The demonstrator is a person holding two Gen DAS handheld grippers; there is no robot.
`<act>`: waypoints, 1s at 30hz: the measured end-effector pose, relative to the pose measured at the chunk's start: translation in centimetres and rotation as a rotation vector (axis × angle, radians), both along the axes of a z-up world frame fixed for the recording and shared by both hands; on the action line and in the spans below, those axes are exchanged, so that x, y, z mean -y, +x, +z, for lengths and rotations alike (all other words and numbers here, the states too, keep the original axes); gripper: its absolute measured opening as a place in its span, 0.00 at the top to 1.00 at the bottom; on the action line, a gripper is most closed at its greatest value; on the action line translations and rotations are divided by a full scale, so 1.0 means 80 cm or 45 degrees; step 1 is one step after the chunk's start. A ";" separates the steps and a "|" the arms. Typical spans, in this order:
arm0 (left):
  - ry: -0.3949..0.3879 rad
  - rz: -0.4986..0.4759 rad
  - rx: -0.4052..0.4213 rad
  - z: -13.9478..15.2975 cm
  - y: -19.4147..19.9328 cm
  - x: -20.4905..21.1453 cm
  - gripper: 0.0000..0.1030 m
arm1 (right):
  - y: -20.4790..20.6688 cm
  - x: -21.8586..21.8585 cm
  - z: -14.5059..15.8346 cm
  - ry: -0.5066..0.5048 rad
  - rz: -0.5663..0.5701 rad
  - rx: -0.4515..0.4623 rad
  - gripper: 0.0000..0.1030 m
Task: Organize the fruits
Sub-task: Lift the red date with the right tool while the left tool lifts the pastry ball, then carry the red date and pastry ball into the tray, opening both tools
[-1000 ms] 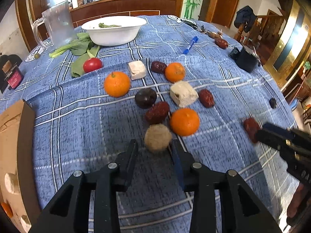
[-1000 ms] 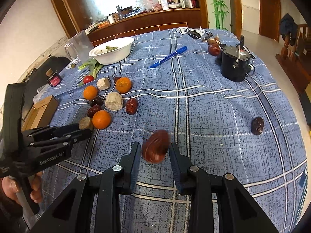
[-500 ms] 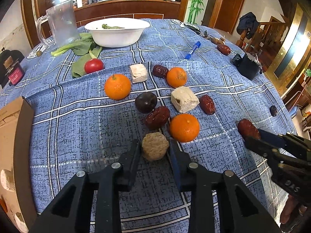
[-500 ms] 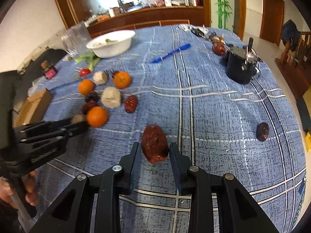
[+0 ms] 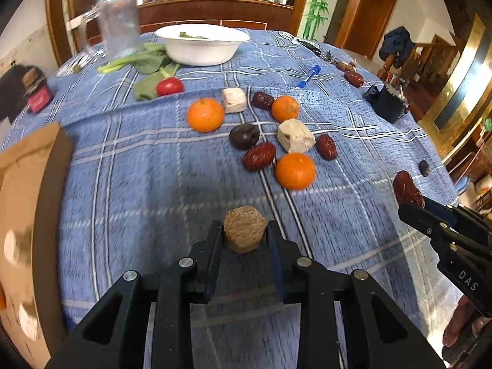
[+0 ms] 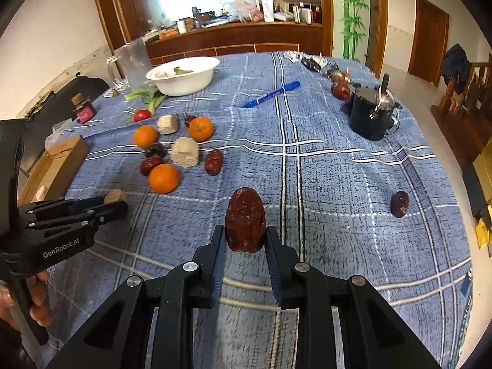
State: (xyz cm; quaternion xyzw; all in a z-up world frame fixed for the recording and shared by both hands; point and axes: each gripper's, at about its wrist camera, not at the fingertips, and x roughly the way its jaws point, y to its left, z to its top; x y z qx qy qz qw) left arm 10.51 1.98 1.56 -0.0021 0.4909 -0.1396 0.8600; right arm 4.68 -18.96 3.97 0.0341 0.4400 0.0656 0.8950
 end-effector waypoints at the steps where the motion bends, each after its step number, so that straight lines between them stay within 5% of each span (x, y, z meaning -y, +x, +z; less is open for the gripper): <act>1: -0.014 0.005 -0.009 0.001 -0.008 -0.005 0.74 | -0.005 -0.002 0.002 0.005 0.007 0.006 0.74; 14: -0.091 0.012 -0.005 0.018 -0.082 -0.046 0.74 | -0.074 -0.041 0.007 0.062 0.049 0.011 0.74; 30: -0.119 0.085 0.092 0.063 -0.116 -0.109 0.73 | -0.075 -0.115 0.038 0.056 0.155 0.062 0.73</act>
